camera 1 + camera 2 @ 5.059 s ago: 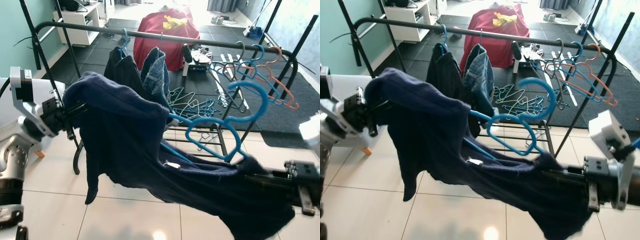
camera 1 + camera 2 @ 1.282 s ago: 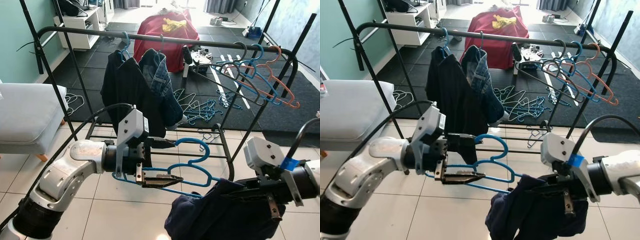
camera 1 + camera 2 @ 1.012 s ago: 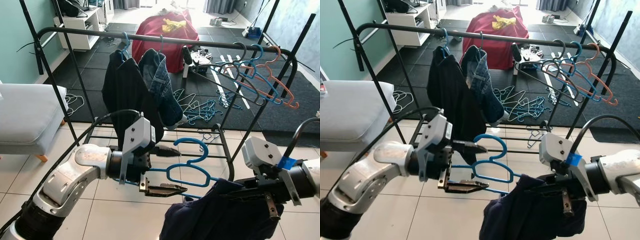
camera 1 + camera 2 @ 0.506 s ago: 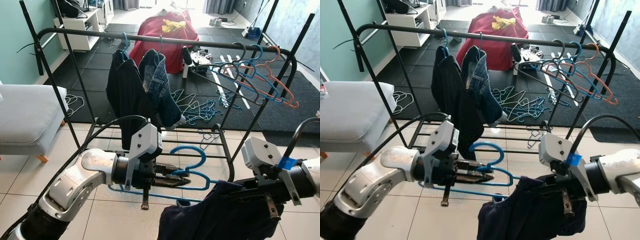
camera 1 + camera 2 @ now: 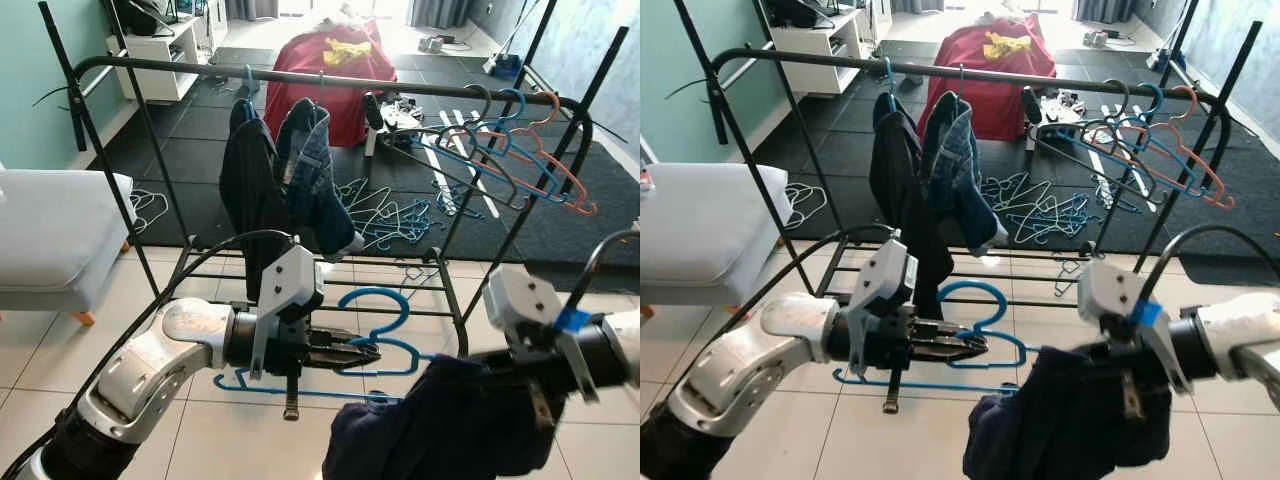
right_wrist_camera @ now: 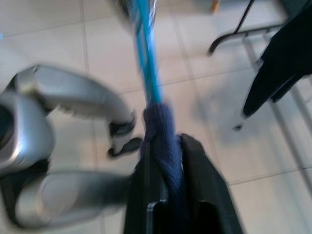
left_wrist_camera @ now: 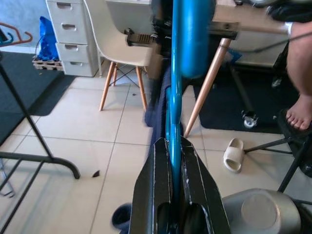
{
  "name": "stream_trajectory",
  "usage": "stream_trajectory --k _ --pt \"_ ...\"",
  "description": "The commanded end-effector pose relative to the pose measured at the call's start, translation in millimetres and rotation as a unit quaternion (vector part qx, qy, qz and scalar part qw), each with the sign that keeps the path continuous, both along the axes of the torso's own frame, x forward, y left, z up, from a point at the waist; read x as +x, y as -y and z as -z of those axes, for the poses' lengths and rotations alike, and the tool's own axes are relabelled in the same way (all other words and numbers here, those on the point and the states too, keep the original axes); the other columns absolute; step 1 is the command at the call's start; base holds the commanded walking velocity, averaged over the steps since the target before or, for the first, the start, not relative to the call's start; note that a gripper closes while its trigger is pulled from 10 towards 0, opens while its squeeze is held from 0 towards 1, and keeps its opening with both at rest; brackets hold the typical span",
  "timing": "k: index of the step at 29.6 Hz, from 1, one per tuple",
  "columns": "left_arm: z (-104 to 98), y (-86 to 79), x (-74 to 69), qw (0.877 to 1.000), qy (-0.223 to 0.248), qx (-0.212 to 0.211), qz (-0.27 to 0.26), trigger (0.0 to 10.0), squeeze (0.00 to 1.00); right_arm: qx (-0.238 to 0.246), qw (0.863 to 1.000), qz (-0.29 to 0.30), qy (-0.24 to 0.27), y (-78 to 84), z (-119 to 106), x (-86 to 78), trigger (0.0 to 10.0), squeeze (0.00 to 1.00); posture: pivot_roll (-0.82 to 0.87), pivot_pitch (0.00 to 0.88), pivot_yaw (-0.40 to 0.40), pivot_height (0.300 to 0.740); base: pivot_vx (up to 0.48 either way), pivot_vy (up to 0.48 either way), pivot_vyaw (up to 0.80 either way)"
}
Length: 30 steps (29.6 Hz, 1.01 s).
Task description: Hang hanger
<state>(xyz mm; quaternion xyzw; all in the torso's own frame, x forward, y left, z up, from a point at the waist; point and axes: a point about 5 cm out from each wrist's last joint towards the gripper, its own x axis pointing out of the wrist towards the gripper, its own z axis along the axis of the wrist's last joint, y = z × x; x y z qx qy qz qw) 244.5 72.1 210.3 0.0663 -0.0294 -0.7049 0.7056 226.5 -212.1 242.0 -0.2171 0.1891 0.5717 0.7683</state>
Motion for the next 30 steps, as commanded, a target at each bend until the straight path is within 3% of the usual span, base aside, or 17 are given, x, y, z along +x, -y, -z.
stream_trajectory --k 1,10,13,17,19,20,23,27,30 --pt "-3.1 6.3 -3.2 0.999 -0.013 -0.040 0.010 0.0 0.00 0.023 1.000 0.003 0.020 -1.7 -7.6 2.2 10.0 1.00 -0.11 0.080 -0.016 0.740 0.000 0.000 0.00" --pt "-6.5 3.8 -3.6 0.996 -0.036 -0.082 0.004 0.0 0.00 0.096 0.994 0.011 0.057 5.0 -30.9 6.1 10.0 1.00 -0.11 0.085 -0.023 0.740 0.000 0.000 0.00" --pt "-6.4 -0.9 0.3 0.995 -0.039 -0.090 -0.013 0.0 0.00 0.137 0.986 0.032 0.088 15.9 -48.8 7.7 10.0 1.00 -0.11 0.087 -0.026 0.740 0.000 0.000 0.00" --pt "-6.3 -4.0 2.8 0.995 -0.039 -0.093 -0.023 0.0 0.00 0.150 0.982 0.046 0.102 24.1 -56.5 6.7 10.0 1.00 -0.11 0.090 -0.028 0.740 0.000 0.000 0.00" --pt "-7.6 -11.7 8.5 0.994 -0.035 -0.097 -0.044 0.0 0.00 0.157 0.976 0.083 0.123 43.0 -65.7 1.1 10.0 1.00 -0.11 0.093 -0.030 0.740 0.000 0.000 0.00" --pt "-7.6 -11.7 8.5 0.994 -0.035 -0.097 -0.044 0.0 0.00 0.157 0.976 0.083 0.123 43.0 -65.7 1.1 10.0 1.00 -0.11 0.093 -0.030 0.740 0.000 0.000 0.00" --pt "-13.4 -21.5 15.6 0.992 -0.028 -0.106 -0.063 0.0 0.00 0.156 0.970 0.131 0.132 63.3 -67.6 -9.7 10.0 1.00 -0.11 0.097 -0.030 0.740 0.000 0.000 0.00" --pt "-14.8 -23.3 16.9 0.992 -0.026 -0.107 -0.066 0.0 0.00 0.158 0.969 0.139 0.132 66.3 -67.3 -12.2 10.0 1.00 -0.11 0.097 -0.030 0.740 0.000 0.000 0.00" --pt "-23.0 -31.4 22.5 0.989 -0.018 -0.122 -0.076 0.4 0.00 0.183 0.965 0.145 0.118 70.6 -64.4 -23.5 10.0 1.00 -0.13 0.099 -0.031 0.740 0.000 0.000 0.00"
